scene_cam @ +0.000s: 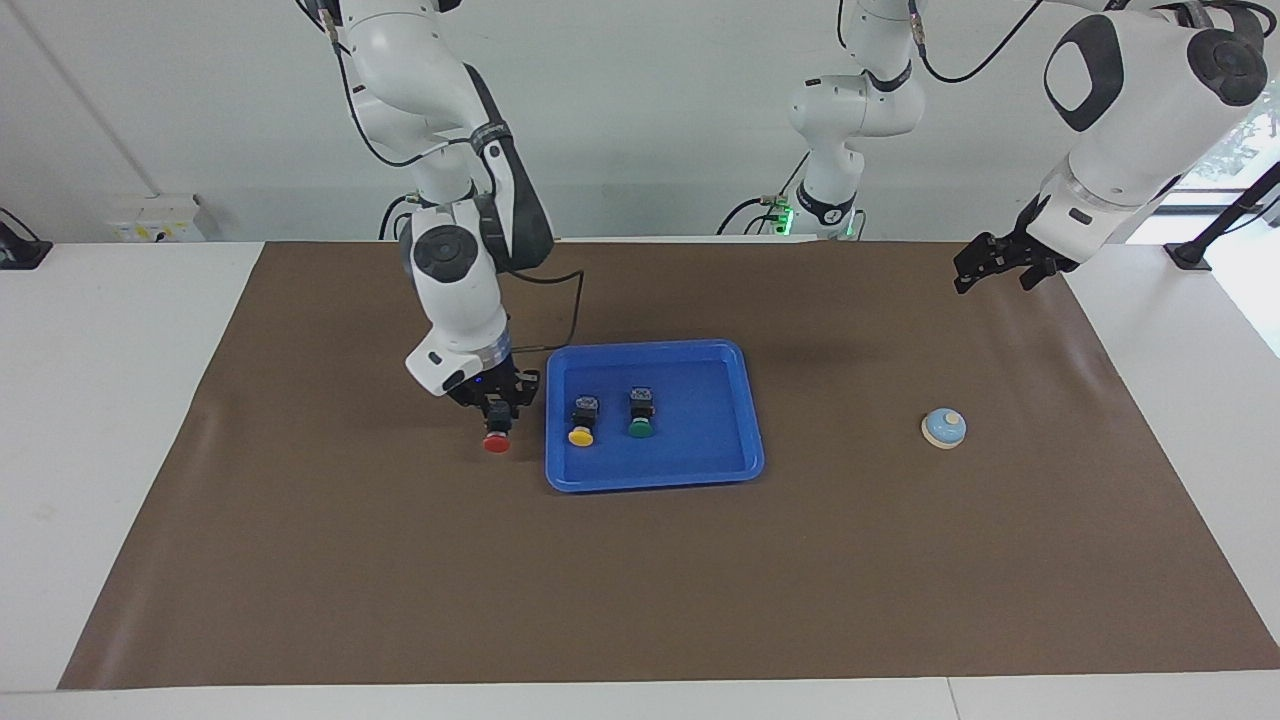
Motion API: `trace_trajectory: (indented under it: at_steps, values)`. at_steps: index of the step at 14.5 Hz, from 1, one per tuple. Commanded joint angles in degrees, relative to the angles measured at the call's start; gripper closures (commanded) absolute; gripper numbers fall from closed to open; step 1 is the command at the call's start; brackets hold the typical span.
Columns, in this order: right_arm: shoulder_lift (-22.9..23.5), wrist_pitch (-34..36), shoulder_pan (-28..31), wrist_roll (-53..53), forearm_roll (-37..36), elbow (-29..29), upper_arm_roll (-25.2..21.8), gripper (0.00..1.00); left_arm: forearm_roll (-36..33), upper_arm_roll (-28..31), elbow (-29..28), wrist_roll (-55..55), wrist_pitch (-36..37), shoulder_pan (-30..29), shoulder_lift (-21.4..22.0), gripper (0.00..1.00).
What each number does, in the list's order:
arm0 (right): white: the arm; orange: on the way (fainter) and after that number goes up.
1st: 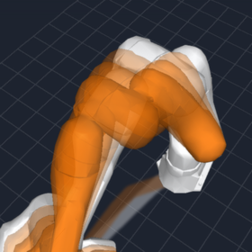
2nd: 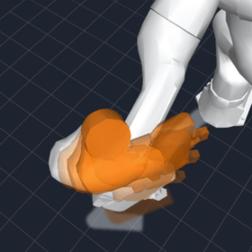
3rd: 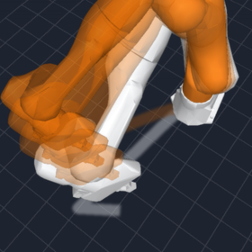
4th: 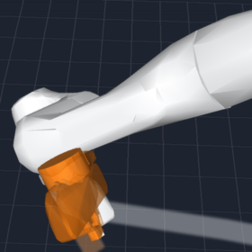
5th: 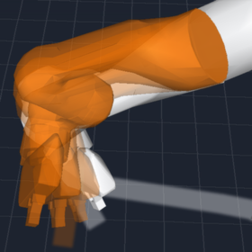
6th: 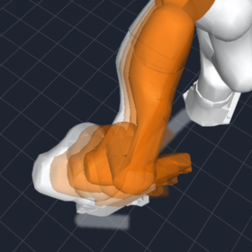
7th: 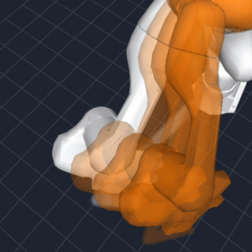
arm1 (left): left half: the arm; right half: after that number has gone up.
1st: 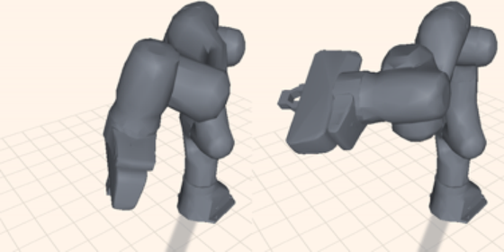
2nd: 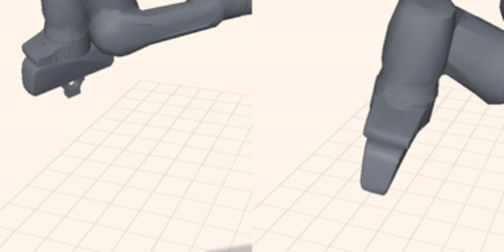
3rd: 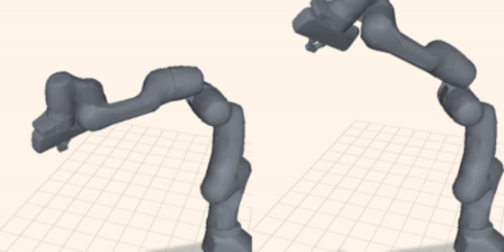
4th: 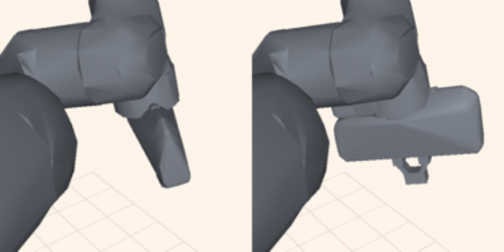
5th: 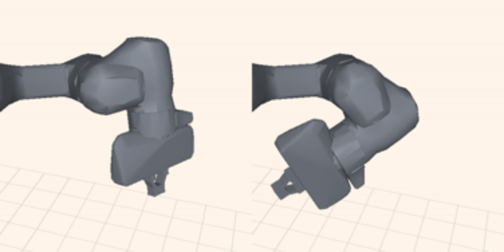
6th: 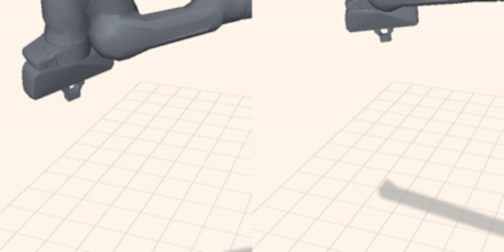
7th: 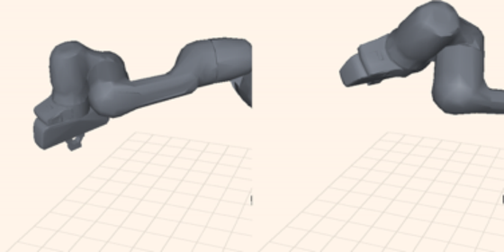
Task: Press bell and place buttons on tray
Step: 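Carry the red button into the tray beside the others and release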
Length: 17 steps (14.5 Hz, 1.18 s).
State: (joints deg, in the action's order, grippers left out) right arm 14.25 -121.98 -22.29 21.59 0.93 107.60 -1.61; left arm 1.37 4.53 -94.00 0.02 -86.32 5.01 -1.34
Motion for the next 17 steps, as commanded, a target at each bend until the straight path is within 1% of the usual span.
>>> trace_trajectory:
  at_steps: [1, 3, 5, 8, 10, 13, 14, 15, 16, 17]
  values:
    - [5.9, 6.3, -6.8, 7.3, 0.2, -11.9, 0.1, 1.0, -0.7, 0.1, 0.5, 0.1, 0.9, 0.1, 0.5, 0.0]
    - [11.8, 9.0, -10.9, 13.3, 0.3, -20.7, 0.3, 1.0, -0.7, 0.1, 0.5, 0.1, 0.9, 0.1, 0.5, 0.0]
    - [16.5, 8.9, -15.2, 17.4, 0.3, -25.5, 0.3, 1.0, -0.7, 0.1, 0.5, 0.1, 0.9, 0.1, 0.5, 0.0]
    - [18.2, 7.1, -17.5, 18.4, 2.4, -25.8, 0.3, 1.0, -0.7, 0.1, 0.5, 0.1, 0.9, 0.1, 0.5, 0.0]
    - [19.4, 5.6, -18.4, 18.6, 2.5, -25.8, 0.3, 1.0, -0.7, 0.1, 0.5, 0.1, 0.9, 0.1, 0.5, 0.0]
    - [19.5, 3.4, -18.8, 18.7, 2.8, -23.7, 0.3, 1.0, -0.7, 0.1, 0.5, 0.1, 0.9, 0.1, 0.5, 0.0]
    - [19.5, 3.2, -18.9, 18.9, 2.8, -23.6, 0.3, 0.94, -0.7, 0.1, 0.5, 0.1, 0.9, 0.1, 0.5, 0.0]
    - [19.6, 1.9, -19.2, 20.1, 2.8, -23.1, 0.3, 0.86, -0.7, 0.1, 0.5, 0.1, 0.9, 0.1, 0.5, 0.0]
    - [19.6, 0.4, -19.4, 20.3, 2.8, -22.0, 0.3, 0.83, -0.7, 0.1, 0.5, 0.1, 0.9, 0.1, 0.5, 0.0]
    - [19.5, -0.7, -19.4, 20.3, 2.8, -20.9, 0.4, 0.82, -0.7, 0.1, 0.5, 0.1, 0.9, 0.1, 0.5, 0.0]
